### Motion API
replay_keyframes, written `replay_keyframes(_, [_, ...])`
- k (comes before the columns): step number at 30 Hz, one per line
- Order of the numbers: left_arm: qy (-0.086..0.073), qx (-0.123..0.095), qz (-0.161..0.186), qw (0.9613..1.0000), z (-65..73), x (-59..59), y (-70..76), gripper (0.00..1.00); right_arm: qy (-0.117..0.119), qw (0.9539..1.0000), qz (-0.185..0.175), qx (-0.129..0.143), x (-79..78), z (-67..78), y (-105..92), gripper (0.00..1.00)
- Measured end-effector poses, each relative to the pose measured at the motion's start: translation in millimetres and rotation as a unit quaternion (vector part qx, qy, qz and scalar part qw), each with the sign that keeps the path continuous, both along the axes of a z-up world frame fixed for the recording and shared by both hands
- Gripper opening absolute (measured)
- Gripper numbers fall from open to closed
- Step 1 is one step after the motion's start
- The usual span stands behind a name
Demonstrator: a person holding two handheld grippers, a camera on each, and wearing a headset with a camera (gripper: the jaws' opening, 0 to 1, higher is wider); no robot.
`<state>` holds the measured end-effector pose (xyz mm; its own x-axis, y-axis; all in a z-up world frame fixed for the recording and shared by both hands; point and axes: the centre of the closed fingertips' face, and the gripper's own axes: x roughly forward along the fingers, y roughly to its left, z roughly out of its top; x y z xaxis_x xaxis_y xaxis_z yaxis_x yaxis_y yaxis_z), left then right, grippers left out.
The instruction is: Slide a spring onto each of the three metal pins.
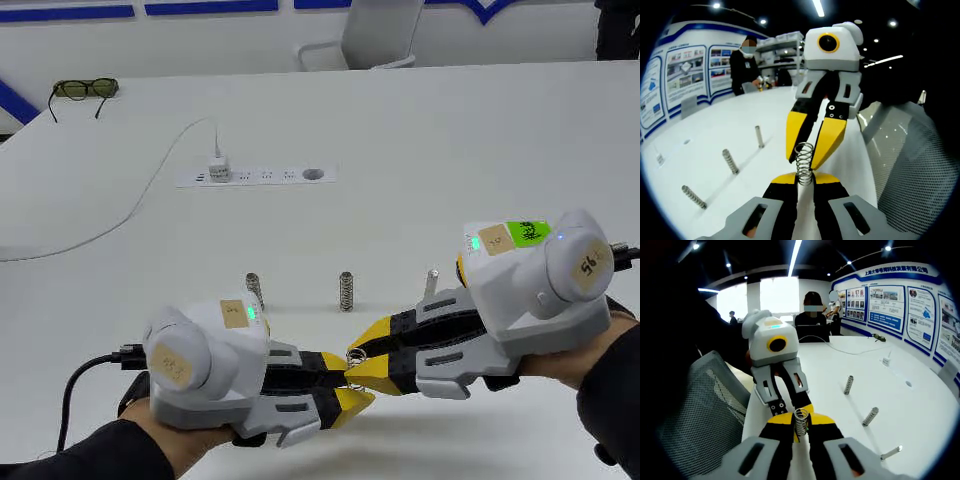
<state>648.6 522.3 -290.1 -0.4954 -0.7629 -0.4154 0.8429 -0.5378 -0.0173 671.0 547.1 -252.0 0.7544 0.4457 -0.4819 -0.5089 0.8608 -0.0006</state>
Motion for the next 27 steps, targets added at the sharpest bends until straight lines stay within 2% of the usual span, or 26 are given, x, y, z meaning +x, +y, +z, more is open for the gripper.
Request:
replay_keyframes(8, [-0.006, -0.007, 0.009, 0.9999, 1.1, 3.2, -2.4, 0.12, 0.001, 0.9999, -0.011, 0.000, 0.4, 1.1, -5.5, 0.12])
replay_keyframes(12, [-0.005, -0.005, 0.018, 0.9998, 0.7, 6.7, -1.8, 0.19, 0.002, 0.9998, -0.018, -0.003, -0.5, 0.6, -9.3, 0.12])
replay_keyframes(27, [0.007, -0.018, 0.059, 0.9980, 6.1, 22.3, -0.1, 0.36, -0.001, 0.9991, -0.043, -0.006, -2.8, 3.0, -25.4, 0.12])
